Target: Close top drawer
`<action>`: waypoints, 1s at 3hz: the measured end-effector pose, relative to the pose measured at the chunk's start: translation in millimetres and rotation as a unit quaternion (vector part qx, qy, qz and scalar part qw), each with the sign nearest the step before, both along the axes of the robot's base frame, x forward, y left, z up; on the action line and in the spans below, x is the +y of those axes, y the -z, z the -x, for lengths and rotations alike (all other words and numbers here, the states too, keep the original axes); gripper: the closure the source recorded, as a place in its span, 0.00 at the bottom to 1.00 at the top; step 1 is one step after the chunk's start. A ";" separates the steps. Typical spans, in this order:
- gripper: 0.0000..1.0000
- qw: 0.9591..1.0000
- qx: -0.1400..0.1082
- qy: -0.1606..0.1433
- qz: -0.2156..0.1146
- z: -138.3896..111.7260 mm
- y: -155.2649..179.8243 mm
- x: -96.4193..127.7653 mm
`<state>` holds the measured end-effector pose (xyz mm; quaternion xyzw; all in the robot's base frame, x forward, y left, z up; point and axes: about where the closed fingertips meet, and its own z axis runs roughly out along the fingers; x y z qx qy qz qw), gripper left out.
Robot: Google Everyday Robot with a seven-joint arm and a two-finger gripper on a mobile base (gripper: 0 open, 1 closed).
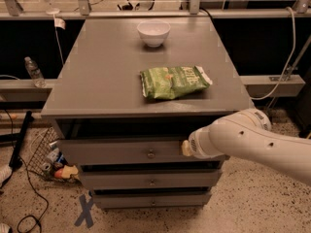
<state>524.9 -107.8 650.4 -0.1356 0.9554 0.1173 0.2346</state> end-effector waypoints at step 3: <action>1.00 0.998 0.057 0.028 0.028 27.2 14.3 -29.4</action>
Offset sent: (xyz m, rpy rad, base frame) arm -0.0320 -0.0304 -0.0175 -0.0601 0.1362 -0.0578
